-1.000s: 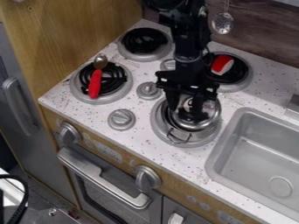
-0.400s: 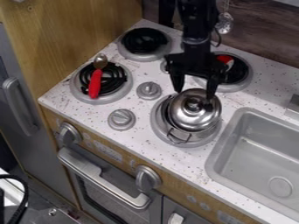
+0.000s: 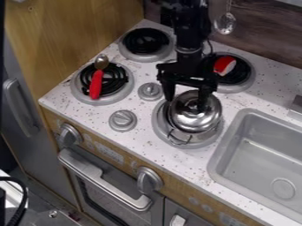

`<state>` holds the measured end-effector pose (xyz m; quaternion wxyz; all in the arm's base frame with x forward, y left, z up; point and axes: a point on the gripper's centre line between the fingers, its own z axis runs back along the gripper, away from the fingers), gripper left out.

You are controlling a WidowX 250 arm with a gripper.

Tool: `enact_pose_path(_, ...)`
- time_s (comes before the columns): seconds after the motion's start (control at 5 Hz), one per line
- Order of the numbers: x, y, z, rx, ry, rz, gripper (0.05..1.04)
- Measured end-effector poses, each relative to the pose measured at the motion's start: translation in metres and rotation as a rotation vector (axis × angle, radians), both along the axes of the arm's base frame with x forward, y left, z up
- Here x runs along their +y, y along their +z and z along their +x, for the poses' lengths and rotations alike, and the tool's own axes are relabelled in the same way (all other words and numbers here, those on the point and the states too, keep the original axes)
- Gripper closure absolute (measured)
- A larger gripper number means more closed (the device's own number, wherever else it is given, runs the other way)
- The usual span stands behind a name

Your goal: Move the silver pot lid to the bottom left burner

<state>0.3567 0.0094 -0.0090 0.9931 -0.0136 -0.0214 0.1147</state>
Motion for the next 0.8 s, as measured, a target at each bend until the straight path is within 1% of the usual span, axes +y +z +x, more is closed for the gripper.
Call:
enact_pose_path(0.2,-0.0004,-0.0051,-0.0054,0.02,0.006,-0.005,0.4)
enact_pose_path(0.4,-0.0024,-0.0051,-0.0061,0.024,0.001,-0.011,0.661)
enact_pose_path(0.6,-0.006,-0.0048,-0.0066,0.036,-0.023,-0.004,0.812)
enact_pose_path(0.8,-0.005,-0.0025,-0.0061,0.046,-0.052,0.007,0.815)
